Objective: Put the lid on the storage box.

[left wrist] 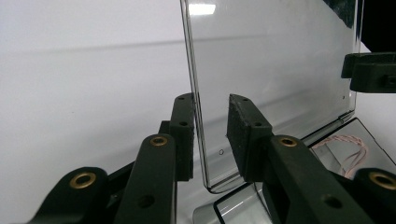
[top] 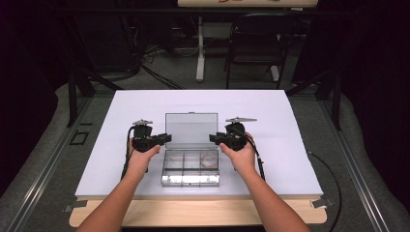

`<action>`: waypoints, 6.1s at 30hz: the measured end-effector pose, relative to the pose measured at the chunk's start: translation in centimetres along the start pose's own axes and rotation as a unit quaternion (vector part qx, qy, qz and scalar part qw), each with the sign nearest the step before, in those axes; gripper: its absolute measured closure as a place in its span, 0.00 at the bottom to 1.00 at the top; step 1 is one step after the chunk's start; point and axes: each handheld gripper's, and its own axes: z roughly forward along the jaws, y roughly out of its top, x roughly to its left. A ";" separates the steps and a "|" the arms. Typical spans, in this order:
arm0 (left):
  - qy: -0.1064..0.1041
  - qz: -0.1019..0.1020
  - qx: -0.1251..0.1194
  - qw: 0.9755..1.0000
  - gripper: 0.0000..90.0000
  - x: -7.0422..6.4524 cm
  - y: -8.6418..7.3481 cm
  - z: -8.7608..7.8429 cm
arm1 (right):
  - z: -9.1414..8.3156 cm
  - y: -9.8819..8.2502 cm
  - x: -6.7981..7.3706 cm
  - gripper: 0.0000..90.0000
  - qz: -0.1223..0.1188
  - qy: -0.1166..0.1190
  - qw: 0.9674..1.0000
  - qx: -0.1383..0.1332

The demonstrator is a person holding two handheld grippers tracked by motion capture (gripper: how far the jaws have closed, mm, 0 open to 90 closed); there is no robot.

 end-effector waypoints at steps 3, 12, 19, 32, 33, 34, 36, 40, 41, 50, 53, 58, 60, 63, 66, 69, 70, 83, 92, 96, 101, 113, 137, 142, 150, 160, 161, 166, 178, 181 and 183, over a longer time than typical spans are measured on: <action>-0.002 0.001 -0.004 1.000 0.81 -0.1 -0.1 -0.2 | -0.2 0.0 0.1 0.70 -0.003 -0.001 1.000 0.000; -0.004 0.006 -0.006 1.000 0.84 -0.3 -0.1 -0.7 | -0.8 0.1 0.2 0.74 -0.012 0.000 1.000 0.001; -0.006 0.014 -0.008 1.000 0.84 -0.4 -0.2 -1.1 | -1.1 0.1 0.5 0.75 -0.022 0.000 1.000 0.000; -0.005 0.028 -0.012 1.000 0.85 -0.7 -0.5 -1.6 | -1.7 0.0 1.0 0.79 -0.040 -0.009 0.999 0.000; -0.006 0.030 -0.012 0.999 0.85 -0.8 -0.5 -1.7 | -1.7 0.0 1.0 0.79 -0.044 -0.009 0.999 -0.003; -0.006 0.030 -0.013 0.999 0.84 -0.8 -0.5 -1.7 | -1.8 0.0 1.1 0.80 -0.047 -0.010 0.999 -0.001; -0.008 0.032 -0.013 0.999 0.83 -0.9 -0.5 -1.8 | -1.9 -0.1 1.2 0.79 -0.050 -0.008 0.999 -0.001; -0.011 0.039 -0.015 0.999 0.79 -1.2 -0.6 -1.9 | -2.1 -0.2 1.4 0.78 -0.054 -0.008 0.999 -0.004; -0.011 0.041 -0.015 0.999 0.77 -1.2 -0.6 -2.0 | -2.1 -0.2 1.4 0.77 -0.057 -0.004 0.998 -0.005; -0.009 0.051 -0.024 0.998 0.70 -1.5 -0.4 -2.9 | -2.2 -0.5 1.4 0.75 -0.060 -0.003 0.998 -0.012; -0.006 0.054 -0.030 0.998 0.70 -1.6 0.0 -3.4 | -2.3 -0.5 1.4 0.76 -0.062 -0.004 0.998 -0.012; -0.006 0.061 -0.042 0.997 0.70 -1.9 0.8 -4.2 | -2.4 -0.5 1.6 0.76 -0.066 -0.005 0.998 -0.013; -0.006 0.065 -0.045 0.997 0.70 -2.1 1.1 -4.3 | -2.4 -0.5 1.6 0.76 -0.067 -0.006 0.998 -0.010; -0.007 0.068 -0.049 0.996 0.70 -2.4 1.5 -4.6 | -2.5 -0.5 1.6 0.76 -0.070 -0.005 0.997 -0.010; -0.008 0.074 -0.053 0.996 0.70 -2.8 1.8 -4.9 | -2.6 -0.6 1.6 0.76 -0.071 -0.003 0.997 -0.010; -0.011 0.080 -0.052 0.995 0.73 -3.0 2.2 -5.3 | -2.5 -0.6 1.7 0.76 -0.069 -0.004 0.998 -0.012; -0.011 0.081 -0.054 0.995 0.75 -3.1 2.2 -5.4 | -2.6 -0.6 1.7 0.76 -0.069 -0.003 0.998 -0.012; -0.012 0.097 -0.061 0.993 0.78 -3.8 2.2 -6.6 | -2.8 -0.9 1.9 0.74 -0.069 0.002 0.998 -0.013; -0.015 0.104 -0.057 0.993 0.77 -4.0 1.8 -7.1 | -3.0 -1.2 2.0 0.72 -0.071 0.005 0.997 -0.018; -0.017 0.103 -0.061 0.993 0.77 -4.1 1.4 -7.3 | -3.2 -1.3 2.0 0.72 -0.070 0.006 0.997 -0.019; -0.017 0.106 -0.064 0.992 0.77 -4.3 1.0 -7.5 | -3.3 -1.4 2.2 0.70 -0.073 0.007 0.997 -0.020; -0.018 0.115 -0.060 0.991 0.77 -4.7 0.1 -8.1 | -4.0 -2.0 2.3 0.69 -0.074 0.013 0.997 -0.029; -0.025 0.122 -0.061 0.990 0.76 -5.1 -2.1 -8.8 | -6.1 -3.4 3.1 0.67 -0.077 0.035 0.996 -0.030; -0.023 0.124 -0.060 0.990 0.76 -5.2 -2.6 -8.9 | -6.7 -3.9 3.4 0.68 -0.078 0.037 0.996 -0.025; -0.028 0.123 -0.060 0.990 0.77 -5.3 -3.4 -9.2 | -7.4 -4.6 4.1 0.73 -0.087 0.050 0.995 -0.025; -0.030 0.122 -0.059 0.990 0.77 -5.3 -4.4 -9.2 | -7.7 -5.6 4.7 0.78 -0.093 0.053 0.994 -0.028; -0.028 0.124 -0.053 0.990 0.77 -5.3 -4.5 -9.2 | -7.7 -5.8 4.7 0.79 -0.091 0.053 0.994 -0.030; -0.029 0.127 -0.052 0.990 0.77 -5.3 -5.2 -9.2 | -8.0 -6.2 5.0 0.80 -0.096 0.055 0.993 -0.028; -0.029 0.130 -0.046 0.990 0.78 -5.4 -6.4 -9.3 | -8.9 -7.1 5.4 0.87 -0.102 0.057 0.993 -0.027; -0.029 0.130 -0.044 0.990 0.78 -5.5 -6.6 -9.4 | -9.1 -7.1 5.5 0.90 -0.106 0.057 0.992 -0.025; -0.027 0.133 -0.041 0.990 0.78 -5.5 -6.8 -9.5 | -9.2 -7.2 5.6 0.92 -0.106 0.058 0.992 -0.025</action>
